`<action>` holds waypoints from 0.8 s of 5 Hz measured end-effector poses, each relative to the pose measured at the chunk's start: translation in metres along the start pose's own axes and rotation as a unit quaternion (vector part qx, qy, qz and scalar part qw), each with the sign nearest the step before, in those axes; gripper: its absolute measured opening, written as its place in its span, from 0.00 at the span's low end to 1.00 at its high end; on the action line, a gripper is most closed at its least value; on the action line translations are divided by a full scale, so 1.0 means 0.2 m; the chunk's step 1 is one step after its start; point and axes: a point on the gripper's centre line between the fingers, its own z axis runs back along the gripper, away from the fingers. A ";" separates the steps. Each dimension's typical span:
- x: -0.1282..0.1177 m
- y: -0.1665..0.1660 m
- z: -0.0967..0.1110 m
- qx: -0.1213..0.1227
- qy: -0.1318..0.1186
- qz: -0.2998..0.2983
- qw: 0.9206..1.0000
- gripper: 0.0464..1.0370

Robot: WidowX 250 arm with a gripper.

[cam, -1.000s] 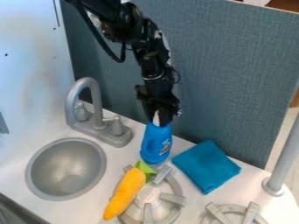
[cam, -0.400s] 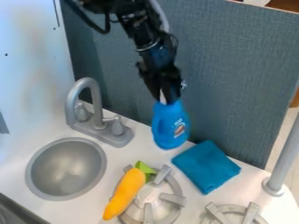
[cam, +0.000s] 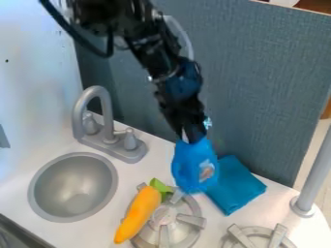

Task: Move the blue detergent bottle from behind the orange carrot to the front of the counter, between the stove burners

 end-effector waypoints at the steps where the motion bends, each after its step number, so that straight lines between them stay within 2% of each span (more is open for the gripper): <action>1: -0.08 -0.11 -0.08 -0.005 0.004 -0.017 1.000 0.47; 4: -0.24 -0.29 -0.15 -0.014 0.004 -0.022 1.000 0.47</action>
